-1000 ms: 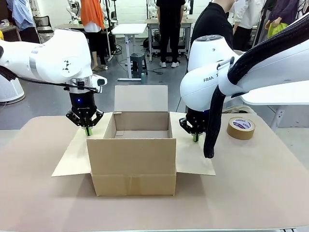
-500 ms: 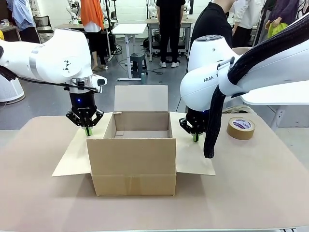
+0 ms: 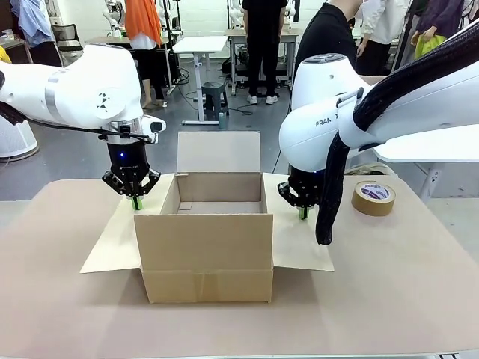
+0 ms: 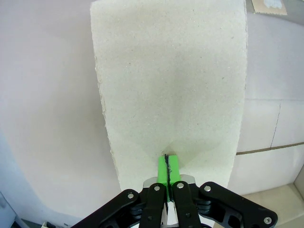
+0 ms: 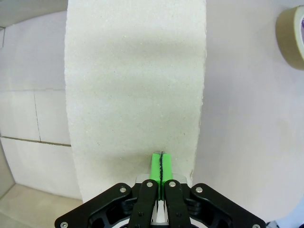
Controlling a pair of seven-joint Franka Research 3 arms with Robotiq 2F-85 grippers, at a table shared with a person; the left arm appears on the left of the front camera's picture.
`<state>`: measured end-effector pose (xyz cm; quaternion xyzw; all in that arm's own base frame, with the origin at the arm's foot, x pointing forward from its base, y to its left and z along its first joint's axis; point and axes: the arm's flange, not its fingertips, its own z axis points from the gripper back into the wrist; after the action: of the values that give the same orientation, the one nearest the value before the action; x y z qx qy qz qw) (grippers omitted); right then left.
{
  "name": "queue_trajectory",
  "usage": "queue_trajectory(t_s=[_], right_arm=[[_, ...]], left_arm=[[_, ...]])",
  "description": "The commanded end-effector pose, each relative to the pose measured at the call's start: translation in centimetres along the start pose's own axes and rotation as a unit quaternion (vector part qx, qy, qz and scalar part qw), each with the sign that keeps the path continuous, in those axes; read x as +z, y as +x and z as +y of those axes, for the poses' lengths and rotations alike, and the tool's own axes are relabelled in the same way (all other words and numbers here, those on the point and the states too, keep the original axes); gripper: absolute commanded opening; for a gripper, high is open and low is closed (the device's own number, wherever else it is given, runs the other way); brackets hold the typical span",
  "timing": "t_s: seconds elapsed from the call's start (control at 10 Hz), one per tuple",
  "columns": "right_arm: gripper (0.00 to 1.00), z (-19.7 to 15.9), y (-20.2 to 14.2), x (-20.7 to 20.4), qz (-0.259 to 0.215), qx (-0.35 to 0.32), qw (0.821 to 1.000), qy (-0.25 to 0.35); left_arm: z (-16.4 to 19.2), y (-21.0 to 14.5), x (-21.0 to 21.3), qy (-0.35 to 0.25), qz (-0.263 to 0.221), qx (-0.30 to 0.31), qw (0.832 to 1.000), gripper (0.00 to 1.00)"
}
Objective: Wrap the clocks to prevent damage.
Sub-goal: Once the human has placed the objects inside and stepped back, release both hands from the side flaps of the Package Box.
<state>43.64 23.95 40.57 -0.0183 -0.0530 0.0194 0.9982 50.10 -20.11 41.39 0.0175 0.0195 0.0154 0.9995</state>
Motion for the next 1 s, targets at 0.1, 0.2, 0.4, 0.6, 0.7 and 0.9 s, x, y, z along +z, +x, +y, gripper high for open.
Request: queue_trajectory(t_s=[0.1,0.2,0.4,0.6,0.7,0.9], right_arm=[[0.01,-0.04,-0.08,-0.18,0.001,0.000,1.000,-0.001],[0.01,-0.04,-0.08,-0.18,0.001,0.000,1.000,-0.001],[0.01,-0.04,-0.08,-0.18,0.001,0.000,1.000,-0.001],[0.01,-0.04,-0.08,-0.18,0.001,0.000,1.000,-0.001],[0.01,-0.04,-0.08,-0.18,0.001,0.000,1.000,-0.001],[0.01,-0.04,-0.08,-0.18,0.001,0.000,1.000,-0.001]], left_arm=[[0.10,-0.05,-0.11,0.005,0.003,-0.001,1.000,0.00],[0.10,-0.05,-0.11,0.005,0.003,-0.001,1.000,0.00],[0.10,-0.05,-0.11,0.005,0.003,-0.001,1.000,0.00],[0.10,-0.05,-0.11,0.005,0.003,-0.001,1.000,0.00],[0.10,-0.05,-0.11,0.005,0.003,-0.001,1.000,0.00],[0.10,-0.05,-0.11,0.005,0.003,-0.001,1.000,0.00]])
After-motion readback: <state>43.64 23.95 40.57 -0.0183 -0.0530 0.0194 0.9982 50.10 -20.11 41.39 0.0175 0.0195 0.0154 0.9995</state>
